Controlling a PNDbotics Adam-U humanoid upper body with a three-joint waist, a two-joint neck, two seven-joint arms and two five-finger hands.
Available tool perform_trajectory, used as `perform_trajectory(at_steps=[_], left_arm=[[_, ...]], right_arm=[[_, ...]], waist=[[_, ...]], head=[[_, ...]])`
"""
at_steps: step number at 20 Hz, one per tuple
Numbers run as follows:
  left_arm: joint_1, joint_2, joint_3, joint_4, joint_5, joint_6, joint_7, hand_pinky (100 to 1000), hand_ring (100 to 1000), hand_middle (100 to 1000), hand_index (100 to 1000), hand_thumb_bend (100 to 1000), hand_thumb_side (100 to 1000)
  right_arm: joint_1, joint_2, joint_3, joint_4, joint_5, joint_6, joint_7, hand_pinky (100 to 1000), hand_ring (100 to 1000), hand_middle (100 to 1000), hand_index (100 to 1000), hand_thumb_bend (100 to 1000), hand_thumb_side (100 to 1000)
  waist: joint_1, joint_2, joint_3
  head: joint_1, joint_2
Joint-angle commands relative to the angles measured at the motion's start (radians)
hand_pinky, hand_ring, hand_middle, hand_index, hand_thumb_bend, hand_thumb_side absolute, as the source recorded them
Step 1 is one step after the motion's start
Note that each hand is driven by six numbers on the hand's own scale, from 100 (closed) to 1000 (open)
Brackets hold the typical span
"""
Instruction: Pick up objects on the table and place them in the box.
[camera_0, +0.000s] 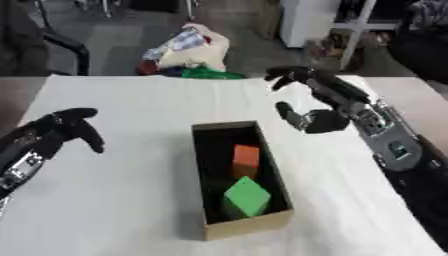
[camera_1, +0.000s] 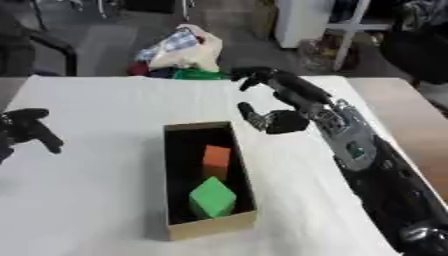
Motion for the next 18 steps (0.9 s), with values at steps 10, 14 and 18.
perform_trajectory(at_steps=[10,14,18], left_arm=[[0.01,-0.004,0.025,-0.042,-0.008,0.009,0.029,687,602,599,908,100,936],[0.016,-0.009,0.029,-0.048,-0.011,0.012,0.035,686,612,605,906,100,936],[0.017,-0.012,0.029,-0.05,-0.011,0.016,0.037,686,608,603,906,100,936]], right_arm=[[0.065,0.048,-0.078,-0.135,-0.039,0.07,-0.129,786,728,770,991,100,662],[0.078,0.057,-0.082,-0.145,-0.051,0.08,-0.141,785,725,765,991,100,674],[0.086,0.06,-0.087,-0.15,-0.061,0.086,-0.15,783,721,760,991,100,681]], waist=[[0.01,0.013,-0.016],[0.011,0.018,-0.021],[0.011,0.02,-0.019]], head=[[0.056,0.052],[0.064,0.055],[0.069,0.053]])
